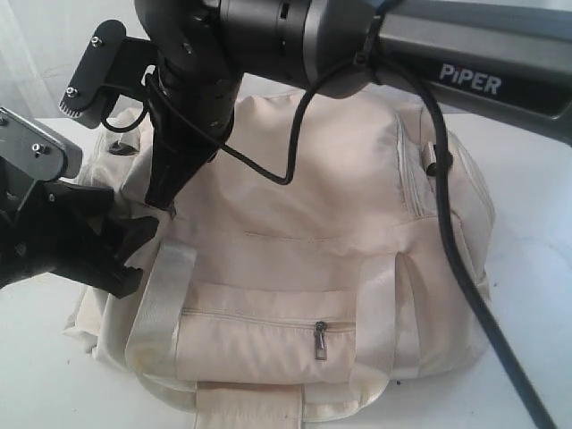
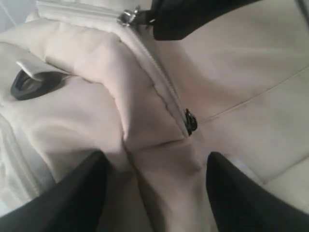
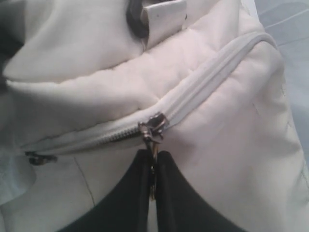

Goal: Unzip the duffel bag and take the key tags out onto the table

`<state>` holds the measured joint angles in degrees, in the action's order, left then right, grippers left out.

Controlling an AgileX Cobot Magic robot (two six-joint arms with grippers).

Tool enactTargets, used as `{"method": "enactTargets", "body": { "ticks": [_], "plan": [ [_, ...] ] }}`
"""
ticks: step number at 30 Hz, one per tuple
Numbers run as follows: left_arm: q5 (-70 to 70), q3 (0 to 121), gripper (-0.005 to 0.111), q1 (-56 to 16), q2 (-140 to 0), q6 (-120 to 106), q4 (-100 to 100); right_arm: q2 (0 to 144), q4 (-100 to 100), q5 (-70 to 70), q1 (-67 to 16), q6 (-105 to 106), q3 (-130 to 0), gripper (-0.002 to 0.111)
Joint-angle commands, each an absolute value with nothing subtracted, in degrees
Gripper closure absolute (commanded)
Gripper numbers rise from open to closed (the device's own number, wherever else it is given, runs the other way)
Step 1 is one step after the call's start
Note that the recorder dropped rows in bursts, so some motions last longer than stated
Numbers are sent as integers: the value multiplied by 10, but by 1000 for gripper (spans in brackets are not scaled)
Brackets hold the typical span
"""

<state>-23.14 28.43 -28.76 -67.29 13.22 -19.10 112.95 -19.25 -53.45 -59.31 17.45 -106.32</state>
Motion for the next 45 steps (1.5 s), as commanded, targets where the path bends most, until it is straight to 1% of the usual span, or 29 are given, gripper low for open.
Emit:
{"method": "enactTargets", "body": {
  "ticks": [1, 9, 14, 17, 26, 30, 32, 35, 36, 41, 45],
  "plan": [
    [-258, 287, 43, -307, -675, 136, -202, 1122, -198, -540, -593, 162, -1067, 108],
    [-193, 287, 43, -316, -610, 135, -202, 1122, -180, -539, -580, 132, -1067, 108],
    [-182, 287, 43, -316, -588, 142, -209, 1122, -122, -541, -560, 134, -1067, 108],
    [-174, 287, 43, -316, -602, 142, -214, 1122, -83, -541, -553, 154, -1067, 108],
    [-255, 287, 43, -316, -701, 114, -208, 1122, -55, -536, -552, 195, -1067, 108],
    [-279, 287, 46, -316, -741, 11, -120, 1122, -55, -535, -552, 197, -1067, 108],
    [-279, 287, 51, -316, -753, -49, -45, 1122, -55, -535, -549, 197, -1067, 108],
    [-279, 287, 70, -316, -755, -94, 38, 1122, -55, -533, -548, 197, -1067, 108],
    [-279, 287, 77, -316, -754, -95, 45, 1122, -55, -533, -548, 197, -1067, 108],
    [-258, 287, 106, -316, -754, -95, 46, 1122, -55, -530, -548, 201, -1067, 108],
    [-207, 287, 107, -316, -753, -89, 47, 1120, -55, -523, -548, 204, -1067, 108]
  ]
}}
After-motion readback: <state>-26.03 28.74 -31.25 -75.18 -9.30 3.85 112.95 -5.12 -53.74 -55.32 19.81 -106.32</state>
